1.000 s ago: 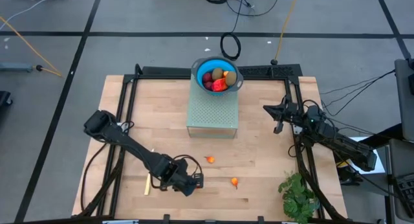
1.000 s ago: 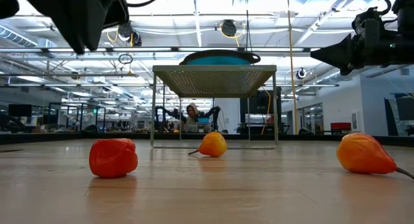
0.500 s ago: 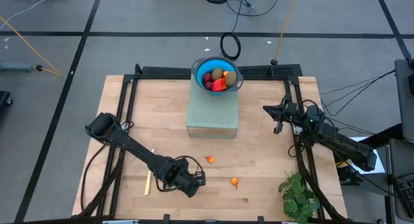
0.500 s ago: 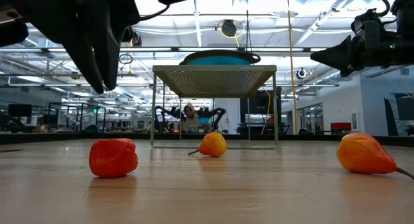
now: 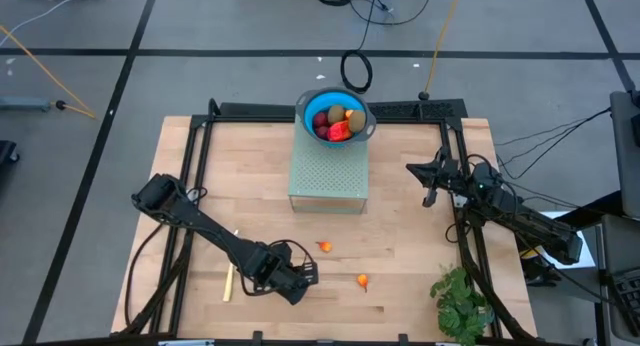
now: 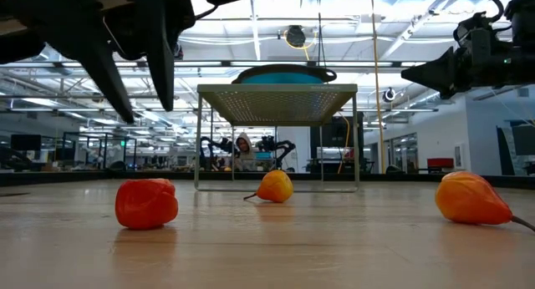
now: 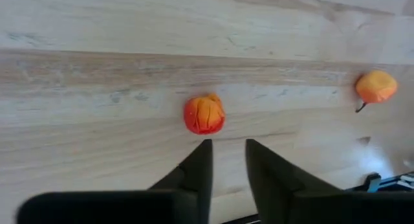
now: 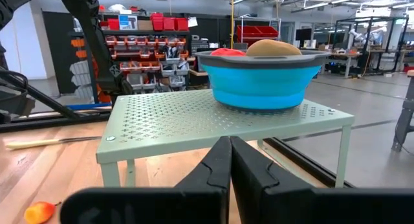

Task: Pick & Place Fruit
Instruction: Put the peach into the blue strainer bowl on the shelf

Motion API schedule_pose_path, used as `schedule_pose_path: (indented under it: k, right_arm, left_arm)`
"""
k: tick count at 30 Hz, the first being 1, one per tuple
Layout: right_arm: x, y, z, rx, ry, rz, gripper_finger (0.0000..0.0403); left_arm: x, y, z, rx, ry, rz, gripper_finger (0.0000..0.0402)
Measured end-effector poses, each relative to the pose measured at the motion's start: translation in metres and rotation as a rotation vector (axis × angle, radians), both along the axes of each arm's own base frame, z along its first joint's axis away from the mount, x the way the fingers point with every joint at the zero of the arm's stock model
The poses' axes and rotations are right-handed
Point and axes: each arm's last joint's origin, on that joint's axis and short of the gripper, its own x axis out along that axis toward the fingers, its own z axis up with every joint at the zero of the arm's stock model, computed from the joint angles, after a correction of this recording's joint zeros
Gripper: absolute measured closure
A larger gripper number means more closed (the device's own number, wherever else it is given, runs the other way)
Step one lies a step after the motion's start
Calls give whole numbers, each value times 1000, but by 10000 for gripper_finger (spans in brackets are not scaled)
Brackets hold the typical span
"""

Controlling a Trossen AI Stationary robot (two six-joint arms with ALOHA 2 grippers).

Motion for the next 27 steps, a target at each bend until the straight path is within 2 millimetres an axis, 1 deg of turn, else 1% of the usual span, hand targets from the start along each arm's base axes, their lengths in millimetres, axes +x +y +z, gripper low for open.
schedule_pose_path:
  k: [9, 14, 19, 25, 27]
  right_arm:
    - [0, 0, 0, -14, 4, -2, 403]
    - [0, 0, 0, -14, 4, -2, 403]
    - [0, 0, 0, -14, 6, -2, 403]
    - [0, 0, -1, -11, 10, -2, 403]
    - [0, 0, -1, -11, 10, -2, 403]
  left_arm:
    - [0, 1, 0, 37, -15, 12, 181]
    - [3, 0, -6, 56, -15, 3, 132]
    - [5, -2, -12, 40, -16, -11, 107]
    - [6, -4, -17, 39, -1, -20, 103]
    - [9, -6, -22, 26, -5, -30, 103]
